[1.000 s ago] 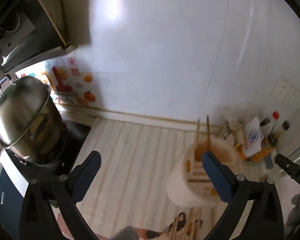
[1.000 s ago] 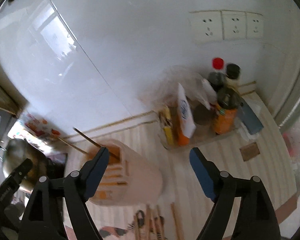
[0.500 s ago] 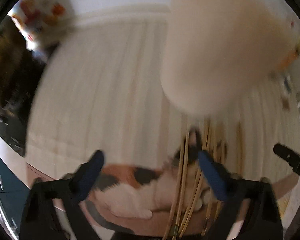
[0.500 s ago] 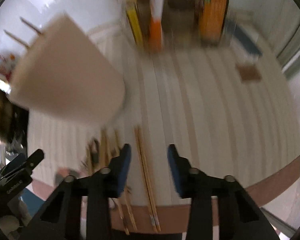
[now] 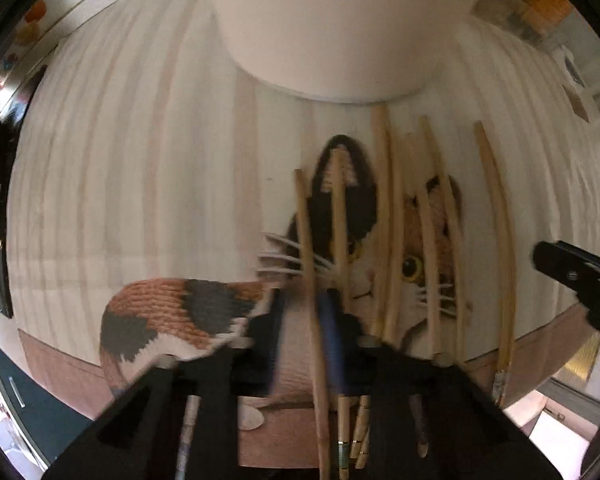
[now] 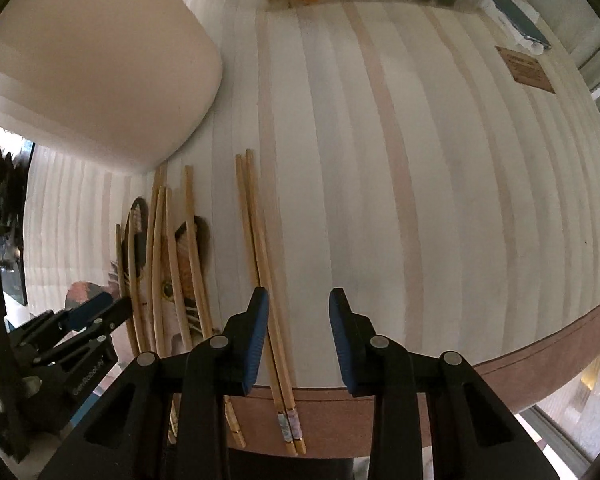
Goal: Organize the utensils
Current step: 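Grasp a chopstick on the placemat with the left tool while the right tool grasps another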
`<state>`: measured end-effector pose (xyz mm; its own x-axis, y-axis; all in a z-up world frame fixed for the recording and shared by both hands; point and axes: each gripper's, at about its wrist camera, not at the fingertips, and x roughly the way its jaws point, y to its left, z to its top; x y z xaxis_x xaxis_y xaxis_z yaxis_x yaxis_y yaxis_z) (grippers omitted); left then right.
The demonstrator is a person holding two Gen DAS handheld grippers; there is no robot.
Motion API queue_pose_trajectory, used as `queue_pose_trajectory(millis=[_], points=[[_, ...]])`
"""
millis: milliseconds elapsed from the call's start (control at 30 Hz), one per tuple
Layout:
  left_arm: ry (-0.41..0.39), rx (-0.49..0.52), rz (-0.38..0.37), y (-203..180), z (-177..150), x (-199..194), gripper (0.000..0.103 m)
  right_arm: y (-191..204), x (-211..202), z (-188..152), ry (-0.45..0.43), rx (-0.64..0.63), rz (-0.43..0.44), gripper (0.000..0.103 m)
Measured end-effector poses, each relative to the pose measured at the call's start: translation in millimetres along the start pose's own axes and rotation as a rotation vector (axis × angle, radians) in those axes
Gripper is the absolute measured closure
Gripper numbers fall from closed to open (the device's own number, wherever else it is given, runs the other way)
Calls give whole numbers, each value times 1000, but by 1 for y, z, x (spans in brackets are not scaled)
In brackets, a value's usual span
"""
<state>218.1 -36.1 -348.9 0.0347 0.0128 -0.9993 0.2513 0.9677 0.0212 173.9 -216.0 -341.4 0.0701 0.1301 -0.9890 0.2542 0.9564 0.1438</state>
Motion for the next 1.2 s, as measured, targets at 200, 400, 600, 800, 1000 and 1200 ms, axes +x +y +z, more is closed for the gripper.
queue_pose_trajectory(millis=[200,400,600,800,1000,1200], points=[[3,-73,6,19,3,-7,99,8,16,1,36,-31,-16,77],[20,-145,-70,42,5,-12,99,11,19,5,35,-53,-33,96],[22,-156,-109,53,-3,-17,97,18,12,11,39,-114,-102,103],[39,-173,-161,89,4,-22,96,-7,-1,8,70,20,39,101],[39,-159,-148,96,3,-24,96,-13,-12,10,72,34,118,95],[36,-148,-136,91,6,-21,95,-14,-3,21,72,-19,70,95]])
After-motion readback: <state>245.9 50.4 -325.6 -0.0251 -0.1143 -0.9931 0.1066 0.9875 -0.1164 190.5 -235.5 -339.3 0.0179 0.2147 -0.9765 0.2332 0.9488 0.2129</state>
